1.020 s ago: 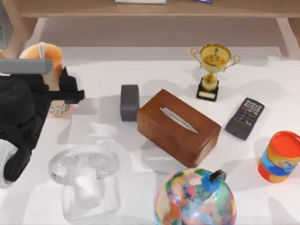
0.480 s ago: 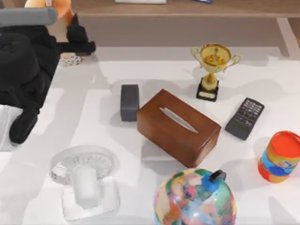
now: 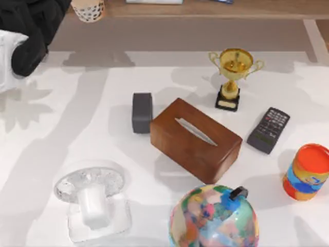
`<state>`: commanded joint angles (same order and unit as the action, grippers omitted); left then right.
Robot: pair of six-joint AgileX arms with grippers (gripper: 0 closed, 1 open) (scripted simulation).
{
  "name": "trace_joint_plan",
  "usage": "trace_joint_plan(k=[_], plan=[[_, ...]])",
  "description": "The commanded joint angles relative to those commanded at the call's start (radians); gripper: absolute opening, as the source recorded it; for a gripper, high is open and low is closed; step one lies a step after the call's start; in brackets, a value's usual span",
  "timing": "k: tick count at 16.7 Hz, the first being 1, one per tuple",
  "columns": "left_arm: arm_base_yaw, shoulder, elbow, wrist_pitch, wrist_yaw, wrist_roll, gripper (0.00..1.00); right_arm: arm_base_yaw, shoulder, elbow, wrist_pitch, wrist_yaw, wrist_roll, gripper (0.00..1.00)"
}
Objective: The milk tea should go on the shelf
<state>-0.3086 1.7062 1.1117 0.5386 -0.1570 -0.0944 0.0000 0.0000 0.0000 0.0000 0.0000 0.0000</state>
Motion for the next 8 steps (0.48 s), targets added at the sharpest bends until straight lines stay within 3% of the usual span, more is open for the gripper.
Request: trace_joint_plan(k=[8], plan=[[0.013, 0.107, 0.366, -0.427, -0.075, 0.036, 0.00, 0.000, 0.000, 0.000, 0.000, 0.000, 0.000, 1.00]])
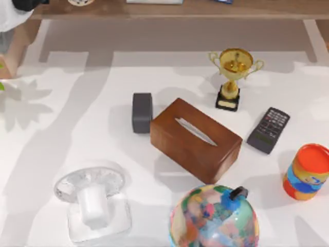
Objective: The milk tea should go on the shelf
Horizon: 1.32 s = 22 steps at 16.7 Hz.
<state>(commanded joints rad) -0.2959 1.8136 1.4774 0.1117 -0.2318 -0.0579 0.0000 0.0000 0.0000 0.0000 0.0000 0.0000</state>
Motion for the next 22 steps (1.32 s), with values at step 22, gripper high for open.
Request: trace_joint_plan(k=[22], plan=[[0.030, 0.081, 0.055, -0.011, 0.049, -0.028, 0.00, 0.000, 0.000, 0.000, 0.000, 0.000, 0.000, 1.00]])
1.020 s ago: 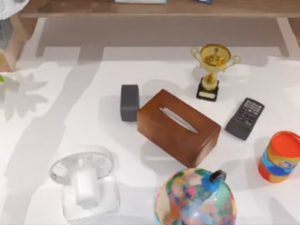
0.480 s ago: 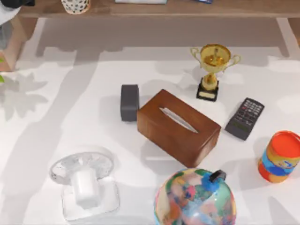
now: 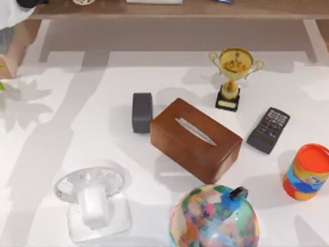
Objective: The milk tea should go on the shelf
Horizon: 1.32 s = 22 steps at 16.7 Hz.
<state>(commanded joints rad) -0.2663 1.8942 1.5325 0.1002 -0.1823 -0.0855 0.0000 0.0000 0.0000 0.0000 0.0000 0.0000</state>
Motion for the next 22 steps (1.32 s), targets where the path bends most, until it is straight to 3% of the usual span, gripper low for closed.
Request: trace_joint_plan(k=[7, 20, 22], plan=[[-0.010, 0.079, 0.056, 0.055, -0.045, 0.037, 0.00, 0.000, 0.000, 0.000, 0.000, 0.000, 0.000, 1.00], [-0.010, 0.079, 0.056, 0.055, -0.045, 0.037, 0.98, 0.000, 0.000, 0.000, 0.000, 0.000, 0.000, 1.00], [-0.010, 0.079, 0.056, 0.055, -0.045, 0.037, 1.00, 0.000, 0.000, 0.000, 0.000, 0.000, 0.000, 1.00]])
